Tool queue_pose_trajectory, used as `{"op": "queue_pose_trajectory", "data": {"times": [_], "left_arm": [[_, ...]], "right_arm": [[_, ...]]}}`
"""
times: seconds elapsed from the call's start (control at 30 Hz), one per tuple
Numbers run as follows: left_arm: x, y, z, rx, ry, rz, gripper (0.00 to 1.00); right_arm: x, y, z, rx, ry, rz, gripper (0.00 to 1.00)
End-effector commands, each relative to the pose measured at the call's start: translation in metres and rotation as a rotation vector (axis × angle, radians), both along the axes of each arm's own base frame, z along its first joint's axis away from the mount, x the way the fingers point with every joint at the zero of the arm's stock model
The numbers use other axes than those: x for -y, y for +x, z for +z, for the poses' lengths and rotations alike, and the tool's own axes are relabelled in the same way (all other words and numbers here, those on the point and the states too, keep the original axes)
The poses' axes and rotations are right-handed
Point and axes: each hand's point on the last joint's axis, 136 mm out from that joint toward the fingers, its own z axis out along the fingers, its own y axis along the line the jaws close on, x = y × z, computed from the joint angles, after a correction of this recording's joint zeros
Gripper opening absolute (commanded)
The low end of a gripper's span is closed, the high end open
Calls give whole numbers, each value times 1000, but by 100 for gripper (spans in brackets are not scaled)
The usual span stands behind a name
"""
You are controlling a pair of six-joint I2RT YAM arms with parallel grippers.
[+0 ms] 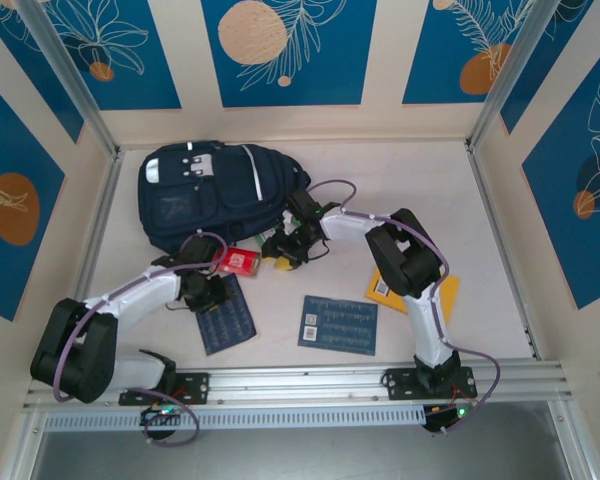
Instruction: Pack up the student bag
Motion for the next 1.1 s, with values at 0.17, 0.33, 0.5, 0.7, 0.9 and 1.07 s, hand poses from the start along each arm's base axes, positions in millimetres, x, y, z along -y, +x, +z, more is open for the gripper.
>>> {"op": "queue_pose_trajectory", "data": {"times": [0.17, 0.33, 0.5, 0.7, 0.9, 1.07], "left_arm": [[-4, 0, -16, 3, 14, -1, 35], [-2, 2, -15, 11, 5, -7, 34], [-1, 3, -12, 19, -4, -10, 33], [-1, 6, 1, 53, -7, -10, 34], [2, 13, 23, 108, -24, -42, 45], [7, 18, 42, 157, -54, -67, 50]], "right_arm": [[-27, -8, -6, -104, 93, -19, 36], [-35, -11, -11, -117, 95, -20, 32], [-35, -6, -9, -104, 91, -43, 5], [-18, 3, 10, -33, 81, -83, 0], [0, 9, 42, 35, 112, -113, 0], [18, 12, 64, 65, 152, -160, 0]]}}
